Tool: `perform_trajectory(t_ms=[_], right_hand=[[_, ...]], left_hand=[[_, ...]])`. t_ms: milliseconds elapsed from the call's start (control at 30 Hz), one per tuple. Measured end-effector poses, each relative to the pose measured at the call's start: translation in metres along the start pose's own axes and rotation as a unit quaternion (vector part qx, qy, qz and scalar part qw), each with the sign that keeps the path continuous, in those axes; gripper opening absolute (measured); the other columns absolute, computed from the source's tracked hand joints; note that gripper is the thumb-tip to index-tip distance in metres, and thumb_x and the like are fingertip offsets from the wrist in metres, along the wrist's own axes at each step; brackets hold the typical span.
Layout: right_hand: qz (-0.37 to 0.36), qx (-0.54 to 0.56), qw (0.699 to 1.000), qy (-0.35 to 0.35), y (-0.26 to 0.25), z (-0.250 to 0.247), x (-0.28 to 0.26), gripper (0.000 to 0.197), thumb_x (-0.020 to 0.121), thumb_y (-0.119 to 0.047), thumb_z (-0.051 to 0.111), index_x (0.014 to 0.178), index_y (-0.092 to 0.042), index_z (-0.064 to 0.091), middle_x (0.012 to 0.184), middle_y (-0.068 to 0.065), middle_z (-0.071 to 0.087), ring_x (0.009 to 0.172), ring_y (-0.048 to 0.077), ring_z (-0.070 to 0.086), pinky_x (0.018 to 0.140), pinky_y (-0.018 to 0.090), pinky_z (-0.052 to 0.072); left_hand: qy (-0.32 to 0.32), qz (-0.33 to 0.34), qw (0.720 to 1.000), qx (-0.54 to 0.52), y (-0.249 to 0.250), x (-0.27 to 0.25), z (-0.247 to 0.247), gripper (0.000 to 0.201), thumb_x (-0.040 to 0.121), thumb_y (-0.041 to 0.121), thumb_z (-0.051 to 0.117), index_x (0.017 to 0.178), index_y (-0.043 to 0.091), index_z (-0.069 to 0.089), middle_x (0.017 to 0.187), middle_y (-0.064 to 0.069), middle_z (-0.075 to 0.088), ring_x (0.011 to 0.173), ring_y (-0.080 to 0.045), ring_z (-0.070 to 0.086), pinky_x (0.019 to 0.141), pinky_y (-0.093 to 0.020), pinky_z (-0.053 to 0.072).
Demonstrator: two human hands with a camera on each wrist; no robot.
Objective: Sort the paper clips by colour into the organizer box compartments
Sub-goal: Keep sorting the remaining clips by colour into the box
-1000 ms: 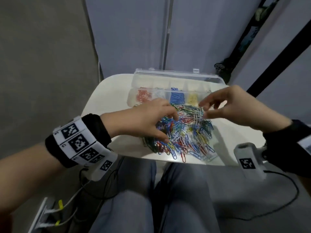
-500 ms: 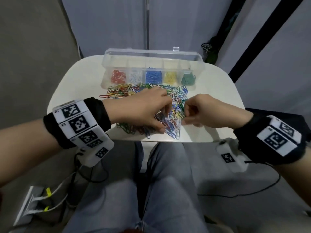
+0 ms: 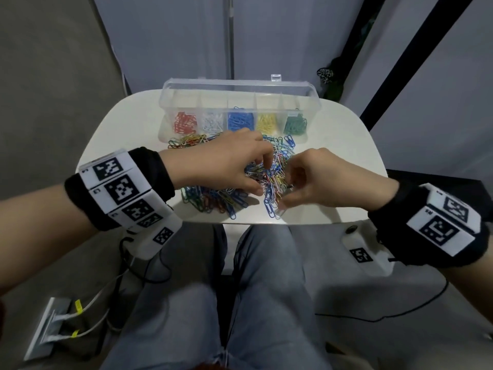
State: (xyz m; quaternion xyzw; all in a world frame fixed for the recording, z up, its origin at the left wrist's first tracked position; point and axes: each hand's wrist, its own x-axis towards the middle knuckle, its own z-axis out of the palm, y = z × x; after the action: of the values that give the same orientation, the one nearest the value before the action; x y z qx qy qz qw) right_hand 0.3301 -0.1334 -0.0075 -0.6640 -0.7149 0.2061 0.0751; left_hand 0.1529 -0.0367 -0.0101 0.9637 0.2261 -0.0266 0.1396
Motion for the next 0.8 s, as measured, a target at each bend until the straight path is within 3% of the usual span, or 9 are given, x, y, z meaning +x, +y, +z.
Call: perform_trajectory(t_ms=[67,267,433,533,633,800], right_hand=[[0.009,-0.035,0.999,0.001,-0.005,0.005,0.001,0.035,0.064,-0.036,0.087,0.072,-0.014,0.06,0.066,0.0,0.06,0.06,0.016,0.05,0.061,0.033,0.042],[0.012,-0.072,0.997,0.016,-0.005,0.0,0.013,0.01,0.068,-0.009,0.075,0.065,-0.014,0.066,0.064,0.005,0.066,0.062,0.022,0.056,0.064,0.035,0.049],[0.027,-0.042,0.999,0.02,0.001,-0.007,0.021,0.014,0.063,0.004,0.07,0.065,-0.009,0.074,0.059,0.005,0.068,0.057,0.016,0.063,0.062,0.033,0.054],[0.08,0.074,0.994,0.033,0.009,-0.013,0.025,0.011,0.07,0.006,0.072,0.074,-0.003,0.075,0.064,0.01,0.07,0.05,0.012,0.06,0.061,0.026,0.055],[0.143,0.247,0.957,0.056,0.015,-0.022,0.024,0.006,0.075,0.01,0.072,0.08,0.006,0.071,0.069,0.02,0.065,0.052,0.022,0.058,0.058,0.033,0.058],[0.204,0.381,0.899,0.072,0.02,-0.028,0.026,0.009,0.077,0.008,0.071,0.075,-0.001,0.07,0.065,0.015,0.061,0.058,0.023,0.057,0.062,0.036,0.06]], left_hand=[[0.006,-0.002,1.0,-0.001,0.0,0.0,-0.001,0.043,0.077,0.051,0.073,0.11,0.03,0.054,0.105,0.008,0.046,0.098,-0.009,0.037,0.085,-0.031,0.036],[0.011,-0.011,1.0,-0.014,-0.004,-0.001,-0.004,0.043,0.077,0.049,0.074,0.11,0.028,0.056,0.108,0.004,0.05,0.102,-0.014,0.042,0.088,-0.034,0.039],[0.02,-0.009,0.999,-0.024,-0.006,-0.002,-0.004,0.041,0.077,0.048,0.074,0.108,0.028,0.058,0.105,0.005,0.05,0.101,-0.014,0.043,0.086,-0.034,0.039],[0.026,-0.003,0.999,-0.035,-0.008,-0.001,-0.006,0.035,0.079,0.045,0.074,0.106,0.028,0.059,0.102,0.007,0.05,0.099,-0.012,0.043,0.085,-0.032,0.039],[0.049,0.006,0.998,-0.048,-0.009,0.005,-0.01,0.031,0.08,0.038,0.075,0.105,0.025,0.063,0.098,0.007,0.05,0.096,-0.011,0.044,0.082,-0.03,0.038],[0.056,-0.003,0.994,-0.098,-0.012,0.022,-0.012,0.028,0.08,0.034,0.077,0.104,0.024,0.067,0.091,0.009,0.058,0.088,-0.012,0.055,0.078,-0.03,0.043]])
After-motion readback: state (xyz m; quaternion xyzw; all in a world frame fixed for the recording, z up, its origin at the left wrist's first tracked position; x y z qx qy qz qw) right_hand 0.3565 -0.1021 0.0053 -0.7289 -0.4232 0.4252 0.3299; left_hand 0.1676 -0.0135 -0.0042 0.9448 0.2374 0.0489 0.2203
